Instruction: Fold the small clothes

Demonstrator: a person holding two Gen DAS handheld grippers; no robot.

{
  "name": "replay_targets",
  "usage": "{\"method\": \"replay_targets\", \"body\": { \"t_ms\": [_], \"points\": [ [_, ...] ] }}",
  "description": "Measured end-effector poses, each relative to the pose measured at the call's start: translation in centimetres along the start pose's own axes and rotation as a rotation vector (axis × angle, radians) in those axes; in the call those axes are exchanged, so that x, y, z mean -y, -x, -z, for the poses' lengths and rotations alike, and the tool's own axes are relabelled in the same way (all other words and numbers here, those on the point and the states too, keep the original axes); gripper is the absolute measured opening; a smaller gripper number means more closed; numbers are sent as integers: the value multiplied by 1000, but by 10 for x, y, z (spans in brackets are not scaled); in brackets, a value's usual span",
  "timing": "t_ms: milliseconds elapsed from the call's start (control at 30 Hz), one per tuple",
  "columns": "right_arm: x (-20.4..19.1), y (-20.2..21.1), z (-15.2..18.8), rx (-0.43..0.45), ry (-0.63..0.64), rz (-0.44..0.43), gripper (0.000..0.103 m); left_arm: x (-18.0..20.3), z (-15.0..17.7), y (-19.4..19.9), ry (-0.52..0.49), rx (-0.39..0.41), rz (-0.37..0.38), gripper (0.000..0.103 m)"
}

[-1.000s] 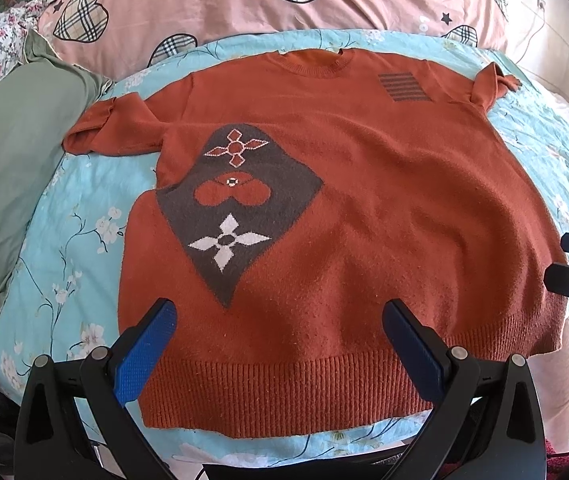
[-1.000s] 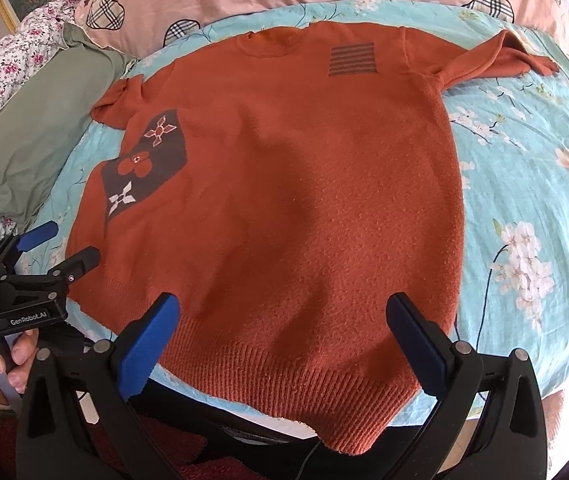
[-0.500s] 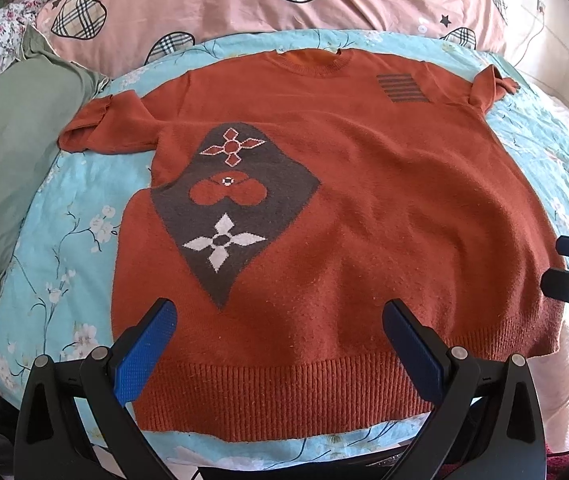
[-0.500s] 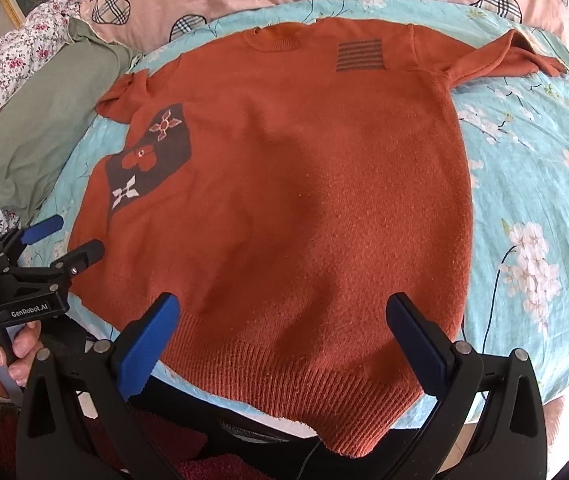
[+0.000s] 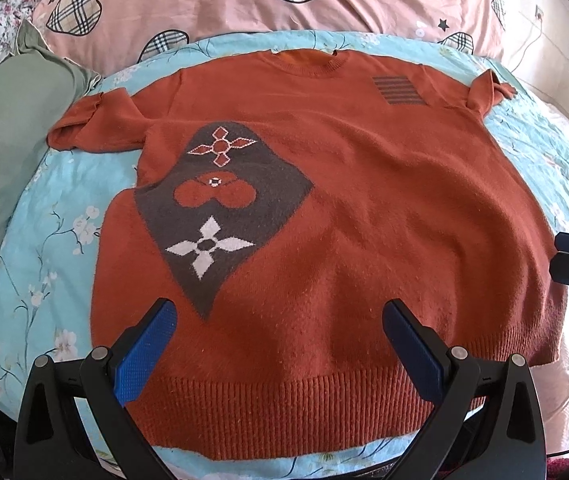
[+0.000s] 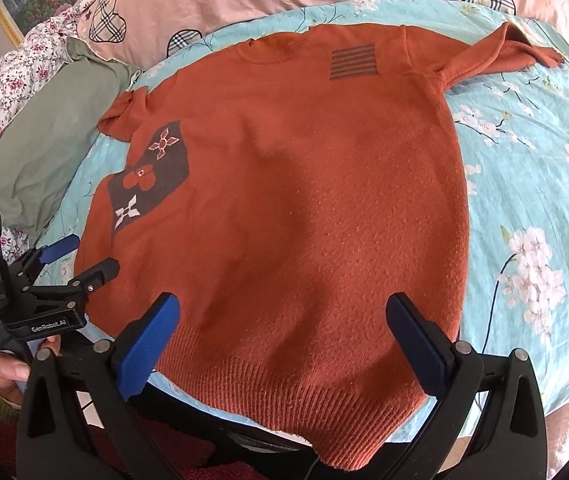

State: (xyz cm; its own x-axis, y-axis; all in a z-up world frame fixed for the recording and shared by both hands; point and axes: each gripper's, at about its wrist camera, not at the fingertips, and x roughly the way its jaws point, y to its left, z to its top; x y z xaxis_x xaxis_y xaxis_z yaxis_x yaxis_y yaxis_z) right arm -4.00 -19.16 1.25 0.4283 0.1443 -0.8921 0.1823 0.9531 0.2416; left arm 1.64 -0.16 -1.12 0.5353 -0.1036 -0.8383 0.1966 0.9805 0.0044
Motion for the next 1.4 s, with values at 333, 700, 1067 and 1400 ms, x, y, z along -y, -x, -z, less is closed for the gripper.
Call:
{"method": "replay_targets", "body": {
  "t_ms": [333, 700, 1067, 1400],
  "points": [
    [30, 1, -22, 30, -69, -8, 103, 2, -14, -12, -28, -23, 28, 103],
    [153, 30, -116, 171, -316, -11, 91, 1, -37, -34, -16, -46, 24, 103],
    [328, 42, -252, 348, -574, 143, 53, 12, -55, -71, -26, -114, 31, 103],
    [435, -12, -320, 294, -701, 274, 44, 24, -78, -104, -13, -153, 37, 103]
  ]
}}
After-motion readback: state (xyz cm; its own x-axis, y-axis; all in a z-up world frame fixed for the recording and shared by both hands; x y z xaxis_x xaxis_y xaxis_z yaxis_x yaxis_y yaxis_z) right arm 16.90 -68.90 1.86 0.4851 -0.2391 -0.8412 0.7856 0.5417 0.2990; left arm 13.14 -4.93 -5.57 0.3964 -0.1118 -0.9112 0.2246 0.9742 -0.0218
